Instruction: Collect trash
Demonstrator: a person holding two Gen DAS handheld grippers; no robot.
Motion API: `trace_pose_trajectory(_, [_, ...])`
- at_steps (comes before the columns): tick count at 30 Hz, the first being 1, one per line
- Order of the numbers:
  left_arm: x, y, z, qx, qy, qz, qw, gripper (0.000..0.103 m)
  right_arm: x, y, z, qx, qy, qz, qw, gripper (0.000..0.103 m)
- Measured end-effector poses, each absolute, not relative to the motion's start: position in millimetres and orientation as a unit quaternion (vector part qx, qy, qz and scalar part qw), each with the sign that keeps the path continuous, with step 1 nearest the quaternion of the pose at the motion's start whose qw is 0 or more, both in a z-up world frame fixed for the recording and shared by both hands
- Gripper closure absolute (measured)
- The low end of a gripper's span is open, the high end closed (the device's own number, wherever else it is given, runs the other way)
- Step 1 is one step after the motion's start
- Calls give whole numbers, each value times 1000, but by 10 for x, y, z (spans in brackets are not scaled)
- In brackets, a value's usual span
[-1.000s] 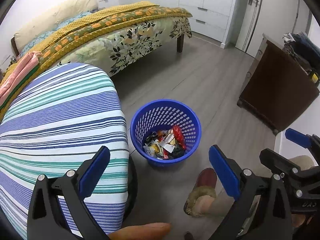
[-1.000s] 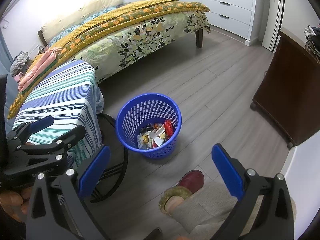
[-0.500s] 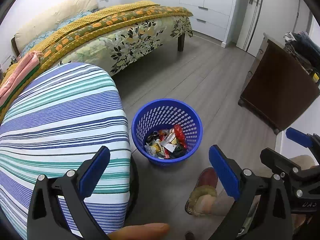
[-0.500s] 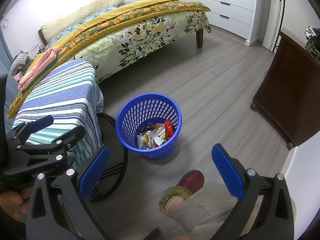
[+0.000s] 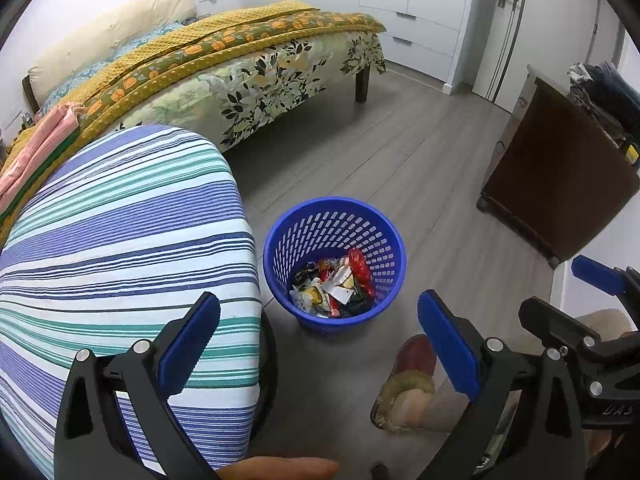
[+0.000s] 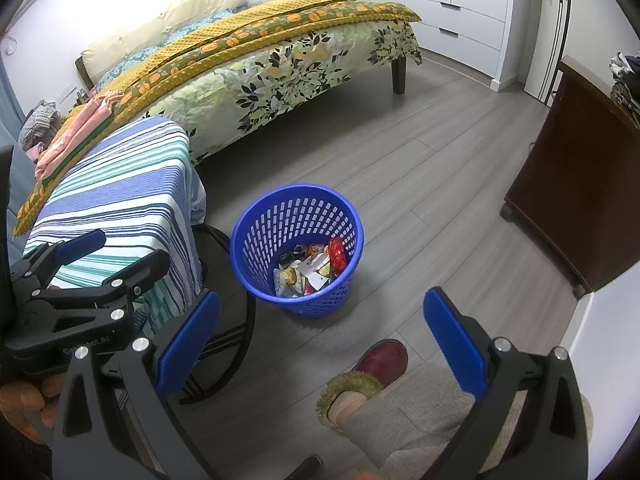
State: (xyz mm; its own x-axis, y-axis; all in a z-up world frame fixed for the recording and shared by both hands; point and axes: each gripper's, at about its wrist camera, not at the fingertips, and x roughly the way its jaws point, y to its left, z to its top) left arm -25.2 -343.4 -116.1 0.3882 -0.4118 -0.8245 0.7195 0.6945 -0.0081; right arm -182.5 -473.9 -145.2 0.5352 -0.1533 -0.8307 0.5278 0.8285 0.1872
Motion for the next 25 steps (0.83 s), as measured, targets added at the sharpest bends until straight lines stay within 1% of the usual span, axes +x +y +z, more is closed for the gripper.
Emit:
trace_pose_trajectory(17, [-235,-3358,-1182,178,424,-349,817,5,-1823,-4757,-1475,213,441,-202,848,5])
trace_pose_trajectory(25, [-179,-3371,-1200,177,440,-342,811,5,-1863,-4780,-1480,215,443,-207,846,5])
